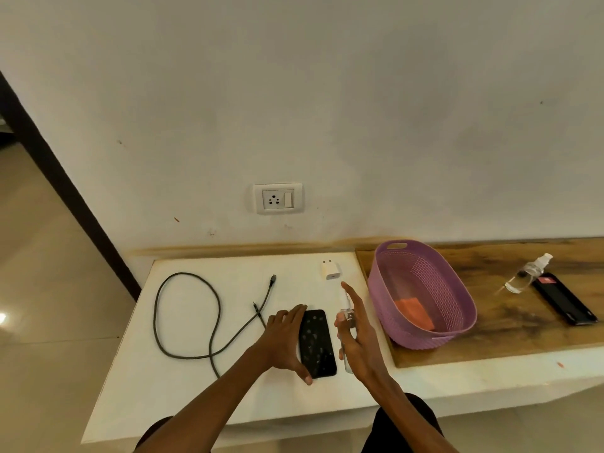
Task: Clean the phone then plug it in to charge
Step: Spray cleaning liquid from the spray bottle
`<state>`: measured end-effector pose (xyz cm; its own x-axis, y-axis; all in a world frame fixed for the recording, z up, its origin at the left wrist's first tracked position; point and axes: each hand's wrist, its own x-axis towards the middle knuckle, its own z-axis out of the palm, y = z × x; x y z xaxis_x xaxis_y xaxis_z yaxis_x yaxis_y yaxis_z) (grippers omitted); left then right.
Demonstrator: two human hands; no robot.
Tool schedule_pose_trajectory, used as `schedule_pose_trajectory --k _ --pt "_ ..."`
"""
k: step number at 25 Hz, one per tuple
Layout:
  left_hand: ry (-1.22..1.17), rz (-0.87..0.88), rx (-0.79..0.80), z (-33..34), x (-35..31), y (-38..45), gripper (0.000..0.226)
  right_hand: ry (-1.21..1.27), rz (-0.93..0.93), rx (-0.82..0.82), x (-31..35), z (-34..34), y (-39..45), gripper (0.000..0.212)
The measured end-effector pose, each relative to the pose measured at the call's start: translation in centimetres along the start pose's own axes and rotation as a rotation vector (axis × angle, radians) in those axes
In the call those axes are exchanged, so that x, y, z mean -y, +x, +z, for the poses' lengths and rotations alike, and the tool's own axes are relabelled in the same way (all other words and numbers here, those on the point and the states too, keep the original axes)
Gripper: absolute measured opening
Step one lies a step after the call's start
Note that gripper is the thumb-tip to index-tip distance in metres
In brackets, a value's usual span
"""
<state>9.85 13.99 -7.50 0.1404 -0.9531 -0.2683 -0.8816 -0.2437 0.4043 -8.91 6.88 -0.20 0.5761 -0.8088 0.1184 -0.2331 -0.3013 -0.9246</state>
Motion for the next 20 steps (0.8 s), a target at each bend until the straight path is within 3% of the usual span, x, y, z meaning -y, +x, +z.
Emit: schedule_pose_trajectory --k 10,16,20 --pt "0.002 -0.007 0.004 0.1 -0.2 -0.4 0.161 -0.435 0.012 0.044 -3.8 -0.4 0.2 0.069" --pt "0.015 -0.033 0.016 -0.1 -0.6 -0.5 0.160 -0.562 0.063 0.014 -4.9 -0.8 0.1 0.058" --pt "0.029 -0.052 0.027 -0.2 -0.6 -0.6 0.158 -0.780 0.120 0.121 -5.5 -1.5 0.5 0.041"
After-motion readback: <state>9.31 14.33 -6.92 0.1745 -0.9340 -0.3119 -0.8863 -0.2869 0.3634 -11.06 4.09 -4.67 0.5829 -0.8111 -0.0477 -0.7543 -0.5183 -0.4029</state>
